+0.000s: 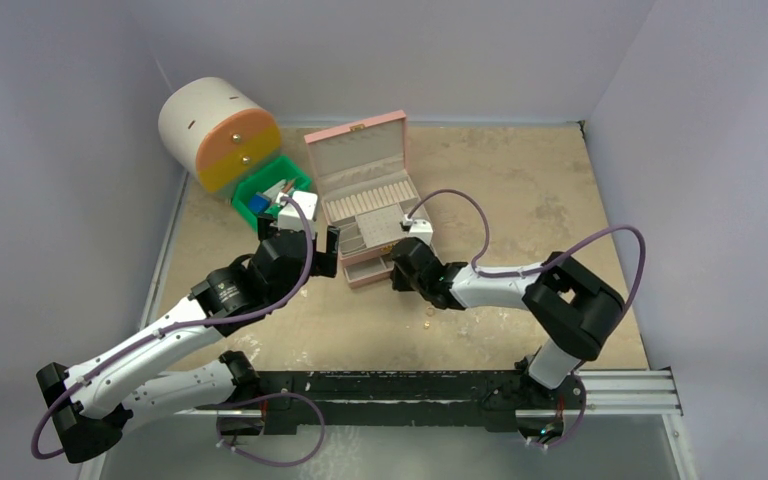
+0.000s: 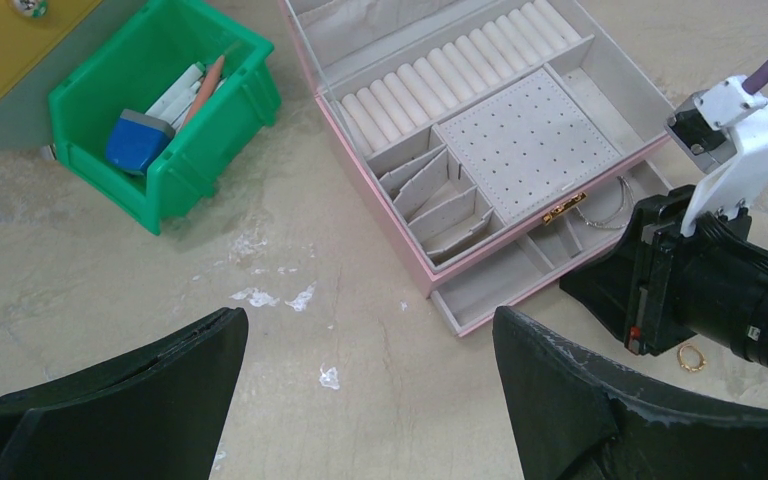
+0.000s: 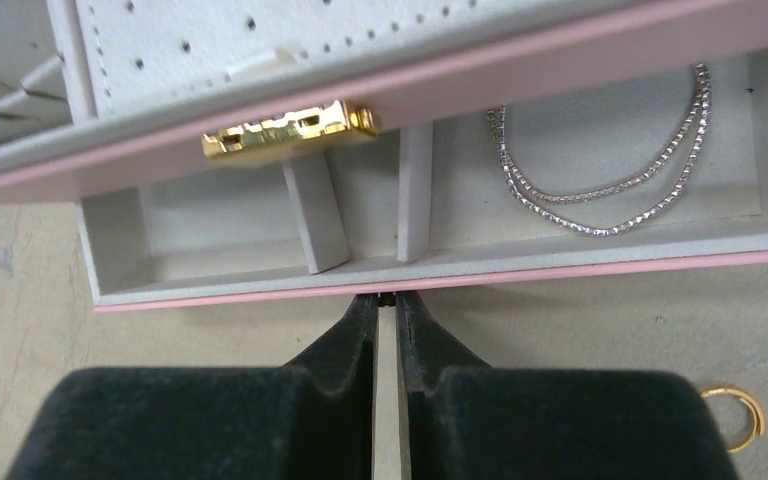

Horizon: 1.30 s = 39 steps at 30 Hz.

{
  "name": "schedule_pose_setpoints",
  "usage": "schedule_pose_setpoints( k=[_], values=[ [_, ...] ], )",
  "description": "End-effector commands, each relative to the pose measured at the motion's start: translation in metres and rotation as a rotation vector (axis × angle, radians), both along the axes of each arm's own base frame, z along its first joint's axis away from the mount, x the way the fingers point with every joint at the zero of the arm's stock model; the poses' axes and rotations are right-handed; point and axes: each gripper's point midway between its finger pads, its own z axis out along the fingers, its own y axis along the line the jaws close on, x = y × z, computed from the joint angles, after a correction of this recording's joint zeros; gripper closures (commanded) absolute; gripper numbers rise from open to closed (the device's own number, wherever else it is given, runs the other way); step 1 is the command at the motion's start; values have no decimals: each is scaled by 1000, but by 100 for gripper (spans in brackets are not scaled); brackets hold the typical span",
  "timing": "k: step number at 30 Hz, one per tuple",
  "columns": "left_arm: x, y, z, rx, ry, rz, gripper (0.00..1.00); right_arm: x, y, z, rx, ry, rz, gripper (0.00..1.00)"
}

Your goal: Organize the mixed jewelry

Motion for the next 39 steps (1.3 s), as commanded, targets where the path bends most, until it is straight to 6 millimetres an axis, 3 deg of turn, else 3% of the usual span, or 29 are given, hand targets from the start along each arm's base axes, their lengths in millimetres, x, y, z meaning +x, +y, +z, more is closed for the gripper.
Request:
schedule_pose_setpoints(
  k=[1,14,22,30,39],
  values=[
    [4,-2,22,-37,-45,10,7,26,11,26,11,-92,-33,96],
    [4,-2,22,-37,-46,11,7,52,11,28,3,-124,-94,94],
    [4,-2,21,-33,-45,11,7,66,12,35,36,-142,-127,85],
    [4,-1,21,-32,-45,14,7,71,21,39,61,-150,-120,74],
    [4,-1,21,-33,-44,12,7,72,25,39,93,-161,-116,73]
  ],
)
